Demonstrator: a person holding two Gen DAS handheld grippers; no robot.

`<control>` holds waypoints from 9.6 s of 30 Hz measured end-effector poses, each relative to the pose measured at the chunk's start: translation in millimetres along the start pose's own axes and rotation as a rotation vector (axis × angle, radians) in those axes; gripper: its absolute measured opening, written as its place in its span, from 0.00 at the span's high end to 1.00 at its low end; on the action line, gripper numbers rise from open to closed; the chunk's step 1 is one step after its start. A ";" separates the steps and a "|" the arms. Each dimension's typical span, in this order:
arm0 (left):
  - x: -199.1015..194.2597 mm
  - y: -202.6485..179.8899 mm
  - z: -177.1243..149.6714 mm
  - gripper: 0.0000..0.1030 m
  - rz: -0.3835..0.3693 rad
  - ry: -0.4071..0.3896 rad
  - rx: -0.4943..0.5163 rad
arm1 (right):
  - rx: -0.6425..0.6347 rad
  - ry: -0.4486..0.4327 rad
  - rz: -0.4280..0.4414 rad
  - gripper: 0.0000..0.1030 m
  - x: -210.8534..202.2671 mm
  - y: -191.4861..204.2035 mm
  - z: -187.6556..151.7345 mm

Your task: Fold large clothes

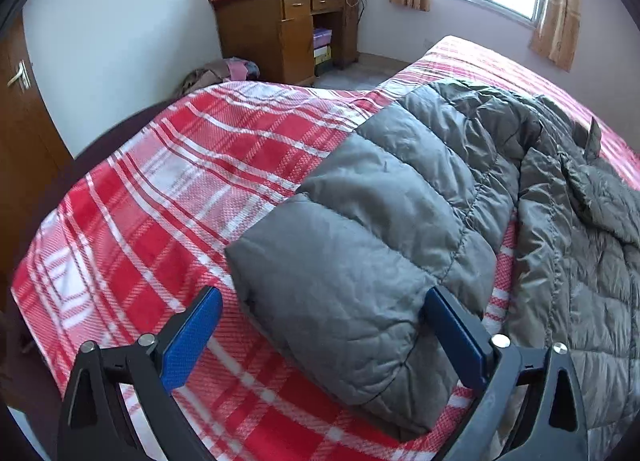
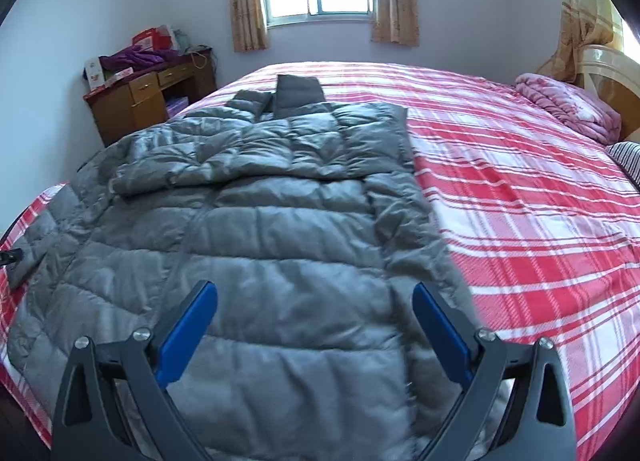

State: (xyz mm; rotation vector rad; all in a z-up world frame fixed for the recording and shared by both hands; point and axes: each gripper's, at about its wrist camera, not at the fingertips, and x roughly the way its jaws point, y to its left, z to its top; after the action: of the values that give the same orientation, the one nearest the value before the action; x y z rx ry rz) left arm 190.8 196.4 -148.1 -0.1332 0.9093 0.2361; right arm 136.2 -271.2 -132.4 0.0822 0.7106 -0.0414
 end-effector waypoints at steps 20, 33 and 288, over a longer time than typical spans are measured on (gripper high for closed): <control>-138.6 -106.5 78.8 0.87 -0.064 -0.373 0.194 | 0.114 -0.093 -0.062 0.03 -26.4 -34.2 -12.8; -156.6 -333.6 25.4 0.83 -0.266 -0.386 0.555 | 0.193 -0.086 -0.122 0.03 -25.7 -82.0 -25.7; 152.8 -385.8 208.2 0.08 -0.066 -0.047 0.212 | 0.072 0.129 -0.008 0.56 286.5 -29.1 212.9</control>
State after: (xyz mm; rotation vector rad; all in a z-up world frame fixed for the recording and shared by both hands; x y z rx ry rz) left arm 539.9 -109.4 -137.0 0.0384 0.8756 0.0804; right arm 489.6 -322.0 -160.5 0.1525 0.8389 -0.0701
